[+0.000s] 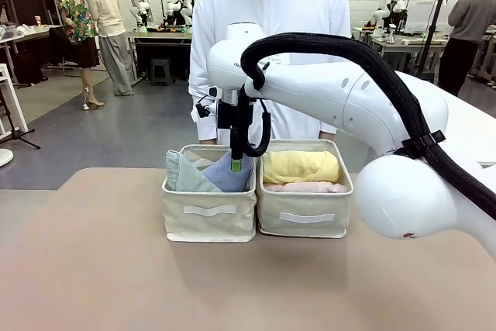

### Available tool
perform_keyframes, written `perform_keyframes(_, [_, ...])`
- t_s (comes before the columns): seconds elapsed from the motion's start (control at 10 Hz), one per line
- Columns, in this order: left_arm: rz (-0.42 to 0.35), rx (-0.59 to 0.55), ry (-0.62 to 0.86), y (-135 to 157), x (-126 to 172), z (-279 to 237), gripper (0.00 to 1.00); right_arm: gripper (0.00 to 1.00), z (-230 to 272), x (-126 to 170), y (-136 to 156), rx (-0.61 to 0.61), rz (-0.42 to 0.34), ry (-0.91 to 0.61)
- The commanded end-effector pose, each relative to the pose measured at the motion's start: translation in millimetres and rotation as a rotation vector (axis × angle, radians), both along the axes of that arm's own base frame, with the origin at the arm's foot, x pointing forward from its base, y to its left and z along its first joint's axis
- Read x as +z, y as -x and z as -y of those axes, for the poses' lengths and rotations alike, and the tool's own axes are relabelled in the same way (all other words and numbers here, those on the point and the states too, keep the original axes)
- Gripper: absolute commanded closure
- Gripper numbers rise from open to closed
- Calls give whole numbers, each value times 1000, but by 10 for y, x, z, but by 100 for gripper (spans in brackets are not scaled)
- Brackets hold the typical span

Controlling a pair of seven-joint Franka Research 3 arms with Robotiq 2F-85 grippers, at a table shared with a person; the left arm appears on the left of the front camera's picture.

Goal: Sort the towels based on their folding style.
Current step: Pick up another triangle-folded towel from the table and place it in the left Fabric basket.

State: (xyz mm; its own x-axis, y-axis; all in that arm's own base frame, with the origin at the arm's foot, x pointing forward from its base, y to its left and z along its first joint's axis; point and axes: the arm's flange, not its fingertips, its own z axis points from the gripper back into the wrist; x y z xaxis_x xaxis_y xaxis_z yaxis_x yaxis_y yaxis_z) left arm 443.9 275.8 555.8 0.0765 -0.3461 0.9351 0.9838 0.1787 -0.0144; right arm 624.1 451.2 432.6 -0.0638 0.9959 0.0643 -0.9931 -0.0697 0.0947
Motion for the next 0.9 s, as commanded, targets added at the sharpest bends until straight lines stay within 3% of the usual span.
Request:
perform_keyframes(0.0, [-4, 2, -12, 32, 8, 9, 0, 0, -101, 212, -232, -1, -12, -15])
perform_keyframes(0.1, [-4, 2, -12, 32, 8, 9, 0, 0, 86, 418, -49, -28, -7, 10])
perform_keyframes(0.3, [-4, 2, -12, 32, 8, 9, 0, 0, 708, 950, 582, -140, 111, 55])
perform_keyframes(0.5, [-4, 2, -12, 32, 8, 9, 0, 0, 1352, 1174, 1149, -260, 186, 9])
perform_keyframes(0.6, [-4, 2, -12, 32, 8, 9, 0, 0, 1592, 1169, 1323, -308, 182, 6])
perform_keyframes(0.8, [-4, 2, -12, 32, 8, 9, 0, 0, 2004, 1013, 1497, -409, 84, 54])
